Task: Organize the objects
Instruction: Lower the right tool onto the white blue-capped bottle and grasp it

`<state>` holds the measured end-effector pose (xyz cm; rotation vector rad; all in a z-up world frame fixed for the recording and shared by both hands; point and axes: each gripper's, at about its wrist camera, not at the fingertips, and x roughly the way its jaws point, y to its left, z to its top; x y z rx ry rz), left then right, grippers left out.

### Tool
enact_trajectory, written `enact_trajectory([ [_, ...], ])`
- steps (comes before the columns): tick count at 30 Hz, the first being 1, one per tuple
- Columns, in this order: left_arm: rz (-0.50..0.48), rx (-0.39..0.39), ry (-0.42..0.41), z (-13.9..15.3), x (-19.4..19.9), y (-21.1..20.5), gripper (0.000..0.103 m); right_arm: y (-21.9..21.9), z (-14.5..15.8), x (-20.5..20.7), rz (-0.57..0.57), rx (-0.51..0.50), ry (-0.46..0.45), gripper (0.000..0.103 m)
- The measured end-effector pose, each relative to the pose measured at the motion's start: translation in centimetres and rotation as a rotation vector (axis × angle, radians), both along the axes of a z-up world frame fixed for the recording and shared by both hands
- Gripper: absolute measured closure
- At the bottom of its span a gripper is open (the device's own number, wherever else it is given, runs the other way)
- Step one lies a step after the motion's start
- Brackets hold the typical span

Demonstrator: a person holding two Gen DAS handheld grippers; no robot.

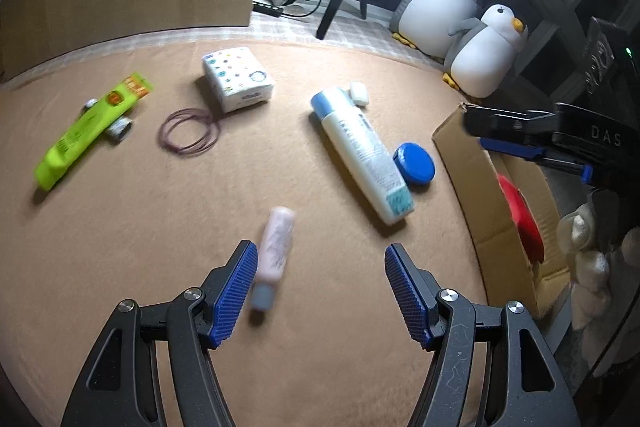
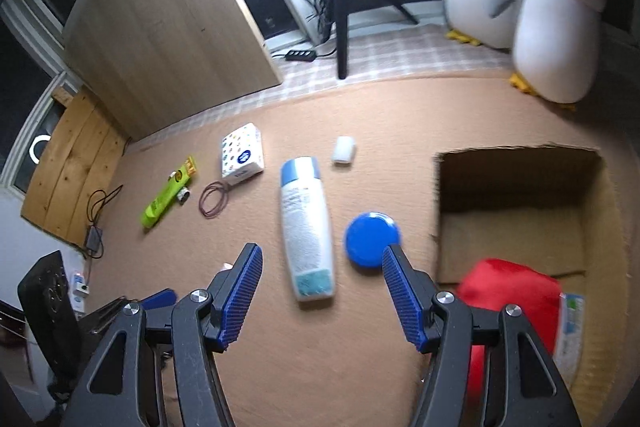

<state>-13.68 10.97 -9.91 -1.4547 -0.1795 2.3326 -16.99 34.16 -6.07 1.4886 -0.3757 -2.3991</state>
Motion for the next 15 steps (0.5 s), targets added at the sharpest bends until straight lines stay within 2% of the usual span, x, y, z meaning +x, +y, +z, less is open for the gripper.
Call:
enact_trajectory([
  [15, -0.007, 0.124, -0.120, -4.3, -7.0, 4.5, 0.035, -2.9, -5.4, -7.4, 0.057, -0.105, -0.180, 0.045],
])
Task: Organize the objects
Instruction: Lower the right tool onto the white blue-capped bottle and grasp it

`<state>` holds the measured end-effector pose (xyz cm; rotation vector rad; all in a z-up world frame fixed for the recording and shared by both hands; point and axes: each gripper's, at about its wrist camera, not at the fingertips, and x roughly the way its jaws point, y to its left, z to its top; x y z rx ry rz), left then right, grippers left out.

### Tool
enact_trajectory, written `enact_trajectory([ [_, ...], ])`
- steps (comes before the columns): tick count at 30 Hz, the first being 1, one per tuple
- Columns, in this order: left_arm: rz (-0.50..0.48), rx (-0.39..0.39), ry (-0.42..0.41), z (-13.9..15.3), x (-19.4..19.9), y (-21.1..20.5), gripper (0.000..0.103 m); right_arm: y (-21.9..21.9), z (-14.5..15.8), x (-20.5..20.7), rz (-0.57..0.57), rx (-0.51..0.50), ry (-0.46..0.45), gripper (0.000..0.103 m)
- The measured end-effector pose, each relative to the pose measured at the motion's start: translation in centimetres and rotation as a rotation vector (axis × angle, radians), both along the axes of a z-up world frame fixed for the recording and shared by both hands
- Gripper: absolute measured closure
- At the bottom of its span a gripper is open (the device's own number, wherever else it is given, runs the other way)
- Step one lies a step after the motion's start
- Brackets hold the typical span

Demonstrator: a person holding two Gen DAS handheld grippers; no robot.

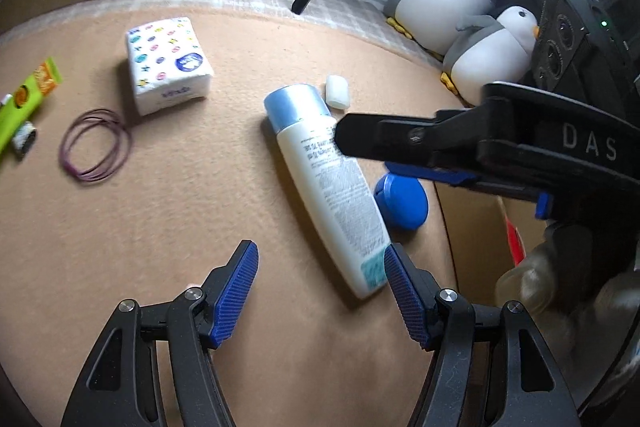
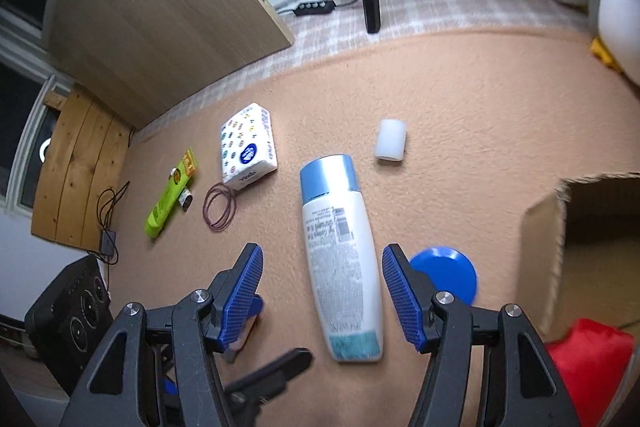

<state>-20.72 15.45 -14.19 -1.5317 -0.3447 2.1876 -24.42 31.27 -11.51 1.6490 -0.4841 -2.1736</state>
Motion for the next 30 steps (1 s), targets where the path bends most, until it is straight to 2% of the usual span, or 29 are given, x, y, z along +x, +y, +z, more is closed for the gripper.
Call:
enact_trajectory([
  [4, 0.014, 0.022, -0.021, -0.8, -1.1, 0.3, 0.041, -0.1, -1.4, -1.2, -0.002, -0.012, -0.037, 0.047],
  [6, 0.021, 0.034, -0.028, -1.2, -1.5, 0.4, 0.049, -0.2, -1.9, -1.6, 0.001, -0.015, -0.048, 0.049],
  [11, 0.039, 0.056, -0.027, -1.6, -2.0, 0.3, 0.050, -0.7, -2.8, -2.0, 0.013, -0.015, -0.071, 0.053],
  [14, 0.039, 0.061, -0.030, -1.6, -2.2, 0.1, 0.055, -0.9, -3.2, -2.2, 0.015, -0.010, -0.080, 0.059],
  [15, 0.039, 0.062, -0.029, -1.7, -2.2, 0.1, 0.056, -0.9, -3.3, -2.2, 0.015, -0.015, -0.086, 0.065],
  [24, 0.019, 0.051, -0.033, -1.5, -1.3, 0.0, 0.055, -1.0, -3.6, -1.5, -0.005, -0.036, -0.098, 0.066],
  [30, -0.013, 0.034, -0.041, -1.4, 0.8, 0.1, 0.055, -1.0, -3.6, 0.2, -0.020, -0.042, -0.102, 0.066],
])
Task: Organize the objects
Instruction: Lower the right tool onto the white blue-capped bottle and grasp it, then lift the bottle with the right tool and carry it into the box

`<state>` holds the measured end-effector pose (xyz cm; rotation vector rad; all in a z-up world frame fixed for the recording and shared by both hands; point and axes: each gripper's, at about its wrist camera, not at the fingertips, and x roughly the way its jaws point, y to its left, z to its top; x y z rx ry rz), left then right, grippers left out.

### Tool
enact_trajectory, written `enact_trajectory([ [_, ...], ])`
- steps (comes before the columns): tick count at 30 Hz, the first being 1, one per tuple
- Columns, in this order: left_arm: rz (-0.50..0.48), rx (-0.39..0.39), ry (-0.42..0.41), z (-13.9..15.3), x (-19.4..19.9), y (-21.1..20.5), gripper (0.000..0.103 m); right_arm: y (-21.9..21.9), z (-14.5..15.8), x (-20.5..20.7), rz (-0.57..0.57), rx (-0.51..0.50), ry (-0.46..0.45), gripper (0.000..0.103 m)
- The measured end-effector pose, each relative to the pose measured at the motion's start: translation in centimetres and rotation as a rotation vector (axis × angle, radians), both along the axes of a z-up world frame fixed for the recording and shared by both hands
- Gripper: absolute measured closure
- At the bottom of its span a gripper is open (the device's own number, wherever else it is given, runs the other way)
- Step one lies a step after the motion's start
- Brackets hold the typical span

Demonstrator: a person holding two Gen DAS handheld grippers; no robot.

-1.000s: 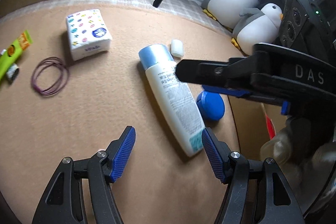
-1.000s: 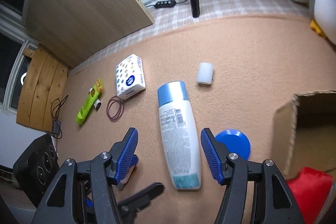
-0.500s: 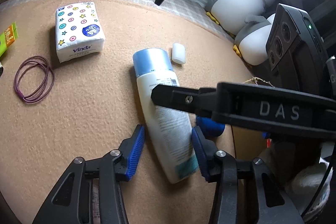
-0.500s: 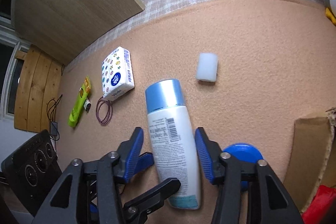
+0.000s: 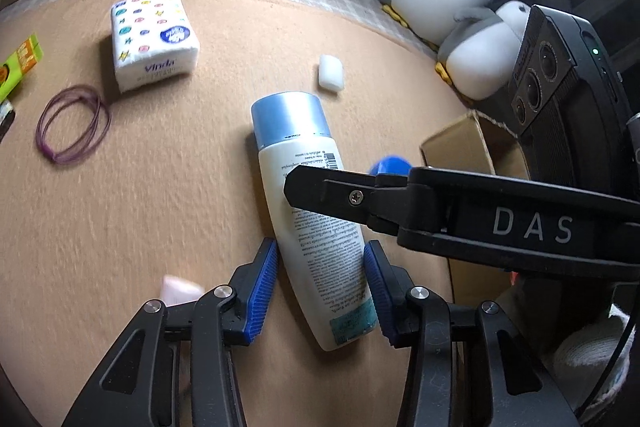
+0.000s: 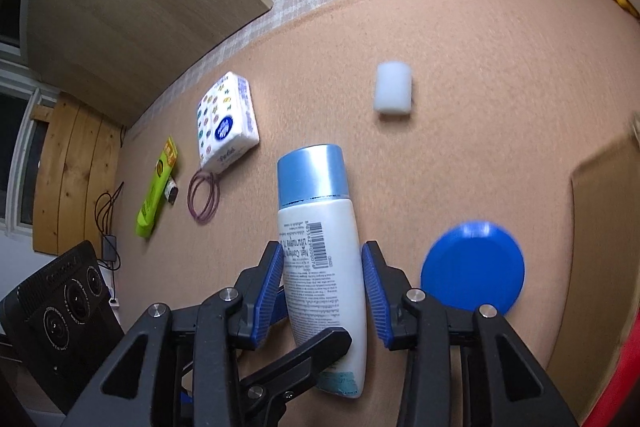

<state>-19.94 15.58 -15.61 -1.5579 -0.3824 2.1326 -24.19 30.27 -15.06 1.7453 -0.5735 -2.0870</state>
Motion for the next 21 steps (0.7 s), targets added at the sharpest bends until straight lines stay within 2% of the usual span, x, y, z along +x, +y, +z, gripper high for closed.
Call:
enact_trajectory([
  [6, -0.034, -0.011, -0.007, 0.1, 3.7, -0.5, 0.055, -0.4, 0.2, 2.9, 0.001, 0.005, 0.003, 0.066],
  [16, -0.073, -0.011, -0.011, 0.1, 10.0, -1.3, 0.055, -1.1, 0.2, 10.2, -0.024, 0.012, 0.039, 0.066],
  [21, -0.071, -0.056, 0.041, 0.7, 12.1, -1.4, 0.054, -2.1, 0.6, 12.9, -0.001, 0.055, 0.091, 0.066],
])
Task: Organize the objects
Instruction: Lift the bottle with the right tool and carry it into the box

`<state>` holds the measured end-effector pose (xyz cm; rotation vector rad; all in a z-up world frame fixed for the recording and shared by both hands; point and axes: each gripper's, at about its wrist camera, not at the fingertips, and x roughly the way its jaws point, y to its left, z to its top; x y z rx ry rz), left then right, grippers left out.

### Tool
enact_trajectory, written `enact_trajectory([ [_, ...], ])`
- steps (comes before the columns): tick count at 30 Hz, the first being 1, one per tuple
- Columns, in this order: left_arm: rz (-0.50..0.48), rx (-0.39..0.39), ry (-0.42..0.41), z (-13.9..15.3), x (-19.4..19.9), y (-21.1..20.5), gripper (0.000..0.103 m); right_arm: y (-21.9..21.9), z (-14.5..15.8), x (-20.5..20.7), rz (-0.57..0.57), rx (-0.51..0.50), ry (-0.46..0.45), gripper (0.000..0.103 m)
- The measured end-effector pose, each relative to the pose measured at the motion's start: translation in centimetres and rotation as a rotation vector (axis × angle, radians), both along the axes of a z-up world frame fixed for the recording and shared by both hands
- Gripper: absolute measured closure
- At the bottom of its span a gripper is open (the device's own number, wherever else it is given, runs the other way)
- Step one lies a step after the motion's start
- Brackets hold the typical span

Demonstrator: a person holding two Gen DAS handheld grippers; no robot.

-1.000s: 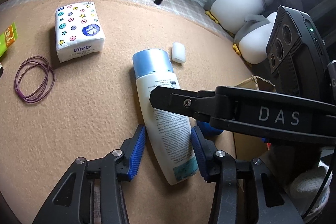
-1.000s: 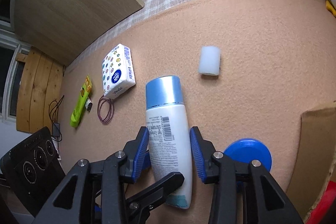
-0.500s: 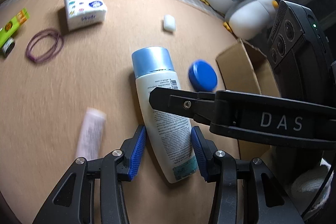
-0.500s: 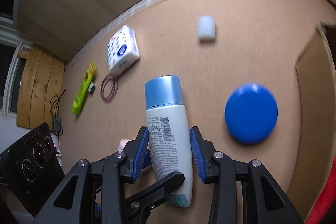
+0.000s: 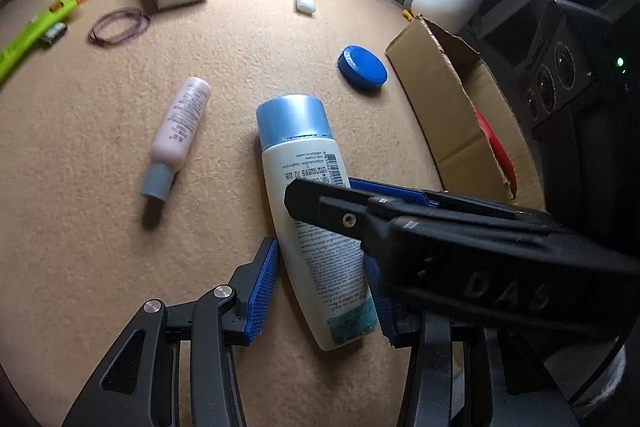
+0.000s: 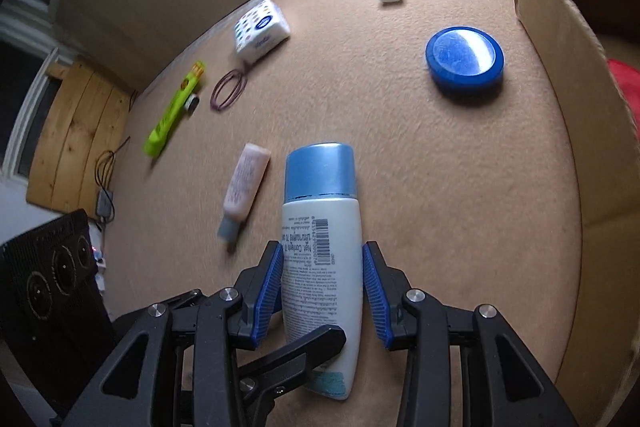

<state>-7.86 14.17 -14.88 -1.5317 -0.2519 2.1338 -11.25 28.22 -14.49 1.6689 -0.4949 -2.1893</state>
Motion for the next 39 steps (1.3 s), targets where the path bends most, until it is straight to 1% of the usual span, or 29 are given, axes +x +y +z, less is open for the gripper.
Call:
enact_trajectory([
  [2, 0.006, -0.028, 0.031, 0.2, 0.4, -0.1, 0.051, -0.6, 0.3, 0.6, 0.017, 0.042, 0.028, 0.065],
  [4, 0.015, -0.022, 0.031, 0.0, 0.5, -0.4, 0.048, -0.9, 0.6, 0.9, 0.024, 0.078, 0.046, 0.063],
  [5, 0.021, -0.018, 0.025, -0.2, 0.4, -0.5, 0.044, -1.0, 0.7, 1.1, 0.029, 0.081, 0.051, 0.062],
  [7, 0.029, -0.008, 0.020, -0.5, 0.4, -0.8, 0.043, -1.0, 0.7, 1.3, 0.029, 0.083, 0.052, 0.062],
  [16, 0.028, 0.005, 0.027, -0.7, 0.4, -0.4, 0.045, -1.3, 0.2, 1.7, 0.044, 0.080, 0.029, 0.061],
  [18, 0.021, 0.012, 0.020, -0.7, 0.4, -0.3, 0.052, -1.4, 0.1, 1.8, 0.045, 0.072, 0.025, 0.061],
  [24, 0.019, 0.007, 0.024, -0.5, 0.4, 0.3, 0.052, -1.5, 0.2, 1.9, 0.043, 0.064, 0.021, 0.062],
  [30, -0.001, 0.009, 0.065, 1.4, 0.0, 2.1, 0.052, -0.1, 1.3, 2.0, 0.008, 0.037, 0.038, 0.062],
  [36, -0.035, 0.029, 0.117, 4.3, -0.9, 4.7, 0.053, 2.3, 3.8, 2.1, -0.028, 0.025, 0.089, 0.062],
  [39, -0.054, 0.041, 0.145, 5.8, -1.6, 6.8, 0.052, 4.0, 5.2, 1.8, -0.049, 0.021, 0.114, 0.062],
])
